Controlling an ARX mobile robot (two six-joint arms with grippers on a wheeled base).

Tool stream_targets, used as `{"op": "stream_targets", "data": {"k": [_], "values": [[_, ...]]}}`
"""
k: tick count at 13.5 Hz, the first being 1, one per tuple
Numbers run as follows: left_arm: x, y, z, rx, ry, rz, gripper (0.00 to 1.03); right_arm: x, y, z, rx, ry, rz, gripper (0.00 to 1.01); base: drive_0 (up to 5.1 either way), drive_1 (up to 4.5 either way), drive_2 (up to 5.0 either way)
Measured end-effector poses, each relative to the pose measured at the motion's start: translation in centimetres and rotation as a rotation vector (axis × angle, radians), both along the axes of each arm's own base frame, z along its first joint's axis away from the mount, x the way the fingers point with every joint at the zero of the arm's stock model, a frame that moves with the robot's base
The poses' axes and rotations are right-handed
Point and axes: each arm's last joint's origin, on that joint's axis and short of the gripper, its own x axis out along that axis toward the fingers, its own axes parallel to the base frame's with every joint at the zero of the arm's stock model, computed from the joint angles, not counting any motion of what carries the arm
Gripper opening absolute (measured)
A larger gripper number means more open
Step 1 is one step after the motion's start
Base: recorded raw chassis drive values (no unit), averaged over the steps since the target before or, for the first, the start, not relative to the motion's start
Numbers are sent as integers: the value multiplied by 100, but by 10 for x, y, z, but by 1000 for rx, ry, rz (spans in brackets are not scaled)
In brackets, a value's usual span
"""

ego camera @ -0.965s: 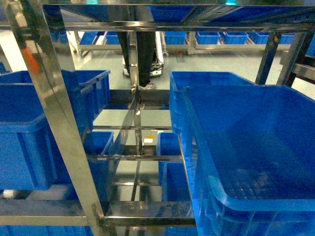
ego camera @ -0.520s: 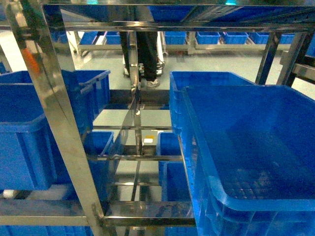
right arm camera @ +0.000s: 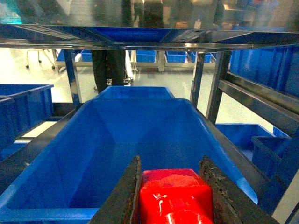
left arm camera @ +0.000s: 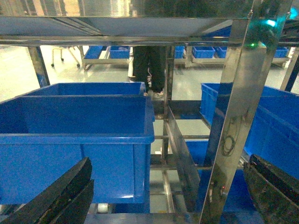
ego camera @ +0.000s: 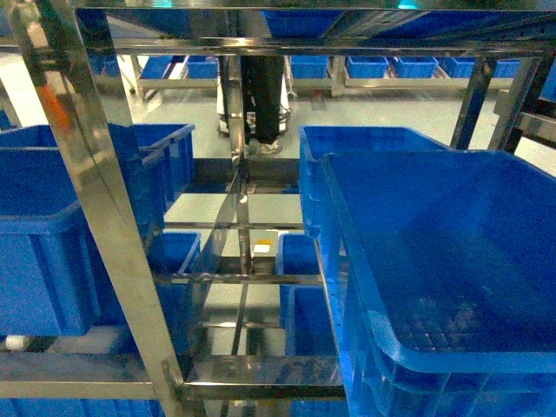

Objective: Pick red block from blue box to shelf

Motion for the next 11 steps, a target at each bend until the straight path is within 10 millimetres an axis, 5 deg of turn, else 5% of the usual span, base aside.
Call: {"op": "stream_targets", "data": {"k": [4, 7, 10, 11], "values": [[0, 0, 0, 0, 0, 0, 98, 7, 0, -8, -55, 327, 19, 29, 0, 0, 0], [0, 0, 0, 0, 0, 0, 98, 17, 1, 2, -38, 323, 27, 29, 0, 0, 0], [0, 0, 0, 0, -1, 0, 98, 98, 14, 3, -45, 295, 77, 29, 0, 0, 0], [0, 0, 0, 0, -1, 0, 98, 132, 18, -2, -57, 270, 77, 42, 0, 0, 0]]}}
